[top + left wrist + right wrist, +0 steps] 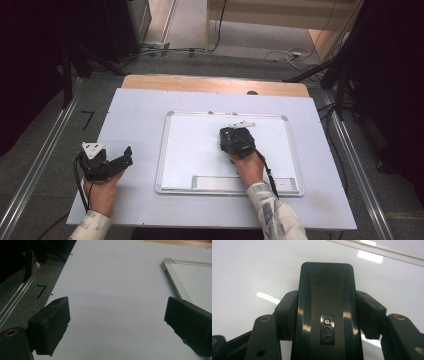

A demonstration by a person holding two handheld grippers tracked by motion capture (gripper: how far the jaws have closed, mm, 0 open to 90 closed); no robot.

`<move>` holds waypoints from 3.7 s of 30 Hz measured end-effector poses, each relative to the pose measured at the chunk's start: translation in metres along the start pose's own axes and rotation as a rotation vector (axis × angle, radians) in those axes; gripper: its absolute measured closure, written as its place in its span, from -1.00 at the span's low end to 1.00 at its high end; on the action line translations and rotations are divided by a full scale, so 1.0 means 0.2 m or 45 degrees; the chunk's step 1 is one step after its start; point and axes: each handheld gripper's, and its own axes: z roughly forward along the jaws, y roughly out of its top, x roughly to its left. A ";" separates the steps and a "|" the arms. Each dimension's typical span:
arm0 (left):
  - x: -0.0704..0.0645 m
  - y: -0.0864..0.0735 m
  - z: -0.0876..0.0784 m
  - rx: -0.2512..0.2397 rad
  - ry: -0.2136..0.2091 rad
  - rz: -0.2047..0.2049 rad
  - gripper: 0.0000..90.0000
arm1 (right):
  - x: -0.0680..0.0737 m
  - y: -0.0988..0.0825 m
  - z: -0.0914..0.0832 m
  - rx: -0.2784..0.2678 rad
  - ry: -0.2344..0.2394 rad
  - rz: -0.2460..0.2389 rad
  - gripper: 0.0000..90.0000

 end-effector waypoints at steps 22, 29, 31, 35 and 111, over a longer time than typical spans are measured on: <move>0.01 0.00 -0.01 -0.002 -0.001 -0.006 -0.85 | 0.17 0.04 -0.14 -0.085 0.100 -0.074 -0.15; 0.01 0.00 -0.01 -0.003 -0.001 -0.005 -0.85 | 0.13 0.04 -0.17 -0.092 0.078 -0.065 -0.15; 0.01 0.00 0.00 -0.003 -0.002 -0.005 -0.85 | 0.11 0.03 -0.17 -0.091 0.076 -0.061 -0.15; 0.01 0.00 0.00 0.000 0.001 -0.004 -0.85 | 0.08 0.02 -0.18 -0.090 0.065 -0.053 -0.15; 0.01 -0.01 -0.01 0.005 0.015 -0.004 -0.85 | -0.76 -0.02 -0.17 -0.048 -0.310 0.295 -0.15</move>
